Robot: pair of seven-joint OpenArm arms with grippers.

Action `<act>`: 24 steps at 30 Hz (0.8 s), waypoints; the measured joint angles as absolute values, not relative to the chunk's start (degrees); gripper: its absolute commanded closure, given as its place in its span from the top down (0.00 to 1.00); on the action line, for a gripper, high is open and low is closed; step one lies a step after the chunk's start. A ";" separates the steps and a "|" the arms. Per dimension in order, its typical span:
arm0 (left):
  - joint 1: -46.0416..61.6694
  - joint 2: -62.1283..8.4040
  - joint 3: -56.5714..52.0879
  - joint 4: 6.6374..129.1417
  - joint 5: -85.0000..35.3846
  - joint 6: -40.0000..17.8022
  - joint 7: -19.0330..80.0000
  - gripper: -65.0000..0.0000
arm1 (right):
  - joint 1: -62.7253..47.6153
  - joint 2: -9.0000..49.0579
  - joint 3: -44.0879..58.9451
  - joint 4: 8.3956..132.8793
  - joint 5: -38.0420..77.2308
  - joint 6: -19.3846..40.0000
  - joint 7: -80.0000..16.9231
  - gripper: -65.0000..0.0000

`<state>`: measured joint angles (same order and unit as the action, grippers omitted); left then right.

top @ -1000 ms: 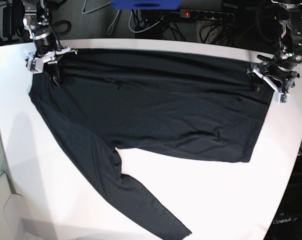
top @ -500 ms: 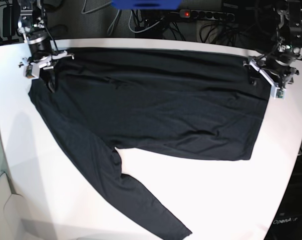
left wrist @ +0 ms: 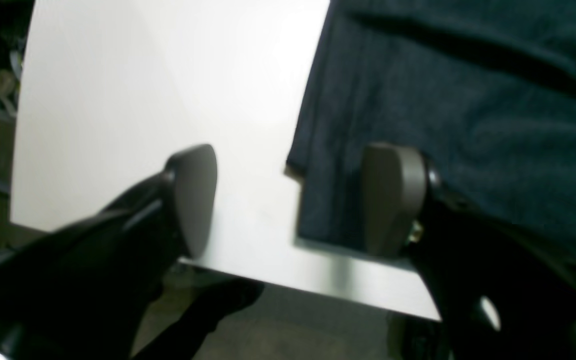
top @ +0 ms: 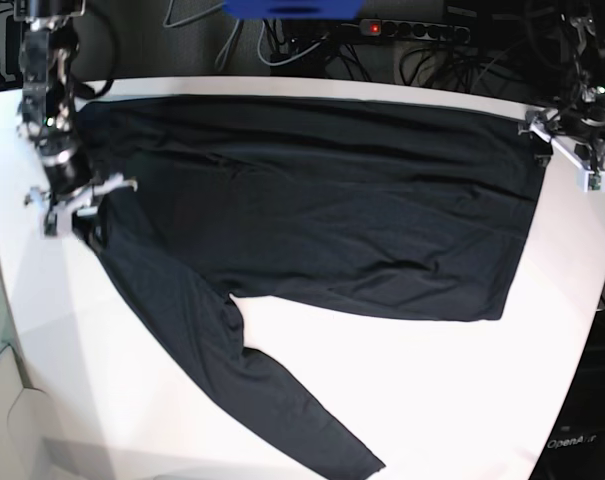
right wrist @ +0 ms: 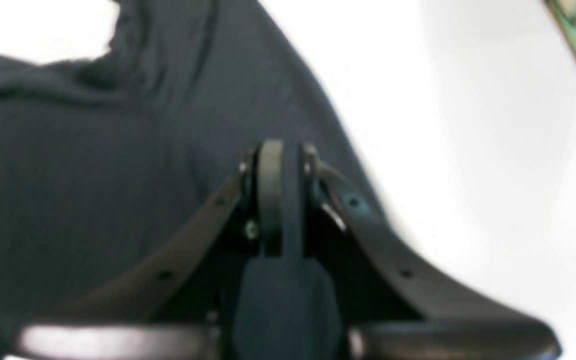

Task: Fold the T-shirt properly
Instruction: 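Release the shirt with the right gripper and move it down the sleeve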

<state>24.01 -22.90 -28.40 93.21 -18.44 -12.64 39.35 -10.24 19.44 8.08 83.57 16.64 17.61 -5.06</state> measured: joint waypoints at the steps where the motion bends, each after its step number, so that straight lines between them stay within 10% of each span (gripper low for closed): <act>1: 23.86 -22.96 -28.38 94.19 -18.59 -12.67 39.22 0.66 | -7.84 19.62 8.01 83.53 16.45 17.39 -7.81 0.07; 13: 23.79 -21.39 -28.40 99.44 -18.44 -12.71 41.58 0.66 | 17.28 19.97 6.85 55.86 16.32 26.83 -20.36 0.30; 24: 23.79 -21.43 -28.40 99.37 -18.44 -12.67 41.60 0.66 | 19.25 19.38 6.70 42.78 16.88 26.81 -8.14 0.30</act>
<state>23.79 -21.43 -28.40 99.37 -18.44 -12.67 41.60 19.25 19.38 6.70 42.78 16.88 26.81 -8.14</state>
